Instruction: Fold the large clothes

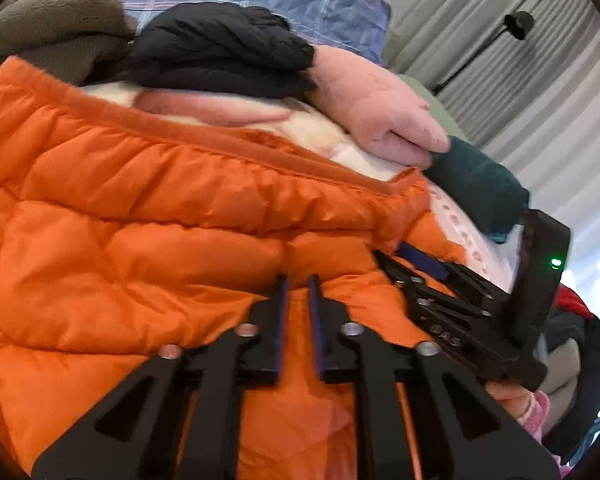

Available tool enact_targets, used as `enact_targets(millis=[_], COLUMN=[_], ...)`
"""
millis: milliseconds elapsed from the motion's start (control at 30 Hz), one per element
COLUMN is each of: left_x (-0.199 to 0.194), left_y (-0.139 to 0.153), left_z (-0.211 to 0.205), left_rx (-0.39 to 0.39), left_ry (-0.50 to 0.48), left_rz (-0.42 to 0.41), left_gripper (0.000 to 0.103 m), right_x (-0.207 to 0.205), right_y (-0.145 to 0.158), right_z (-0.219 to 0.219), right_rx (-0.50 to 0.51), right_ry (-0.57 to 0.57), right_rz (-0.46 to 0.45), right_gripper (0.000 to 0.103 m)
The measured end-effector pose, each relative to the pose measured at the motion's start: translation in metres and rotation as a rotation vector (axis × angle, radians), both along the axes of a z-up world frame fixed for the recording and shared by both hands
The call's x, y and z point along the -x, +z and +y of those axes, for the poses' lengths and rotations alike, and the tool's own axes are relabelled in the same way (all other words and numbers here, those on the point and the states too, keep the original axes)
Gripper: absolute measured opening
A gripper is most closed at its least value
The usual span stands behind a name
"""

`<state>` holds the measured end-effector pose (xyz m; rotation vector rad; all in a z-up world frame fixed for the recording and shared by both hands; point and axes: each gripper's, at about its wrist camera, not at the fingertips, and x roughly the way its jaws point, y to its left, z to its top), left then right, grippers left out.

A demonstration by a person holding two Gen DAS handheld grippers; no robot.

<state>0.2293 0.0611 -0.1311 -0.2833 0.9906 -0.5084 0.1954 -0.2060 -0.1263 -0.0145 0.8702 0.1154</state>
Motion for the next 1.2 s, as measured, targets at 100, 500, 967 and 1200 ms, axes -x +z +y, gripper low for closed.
enact_targets(millis=[100,500,967,1200], left_x=[0.004,0.015,0.024,0.032], left_y=[0.002,0.000,0.030,0.017], left_z=[-0.017,-0.043,-0.010,-0.012], left_rx=[-0.153,-0.427,-0.163,-0.234], left_ry=[-0.013,-0.008,0.090,0.047], left_rz=[-0.054,-0.184,-0.225,-0.197], left_gripper=[0.007,0.007,0.008,0.022], right_x=[0.000,0.000,-0.001,0.001], right_y=[0.000,0.000,-0.001,0.000], right_z=[0.001,0.002,0.002,0.002], right_rx=[0.006,0.029,0.044,0.043], right_ry=[-0.002,-0.003,0.001,0.001], right_rz=[-0.002,-0.004,-0.005,-0.011], right_gripper=[0.051,0.051,0.052,0.052])
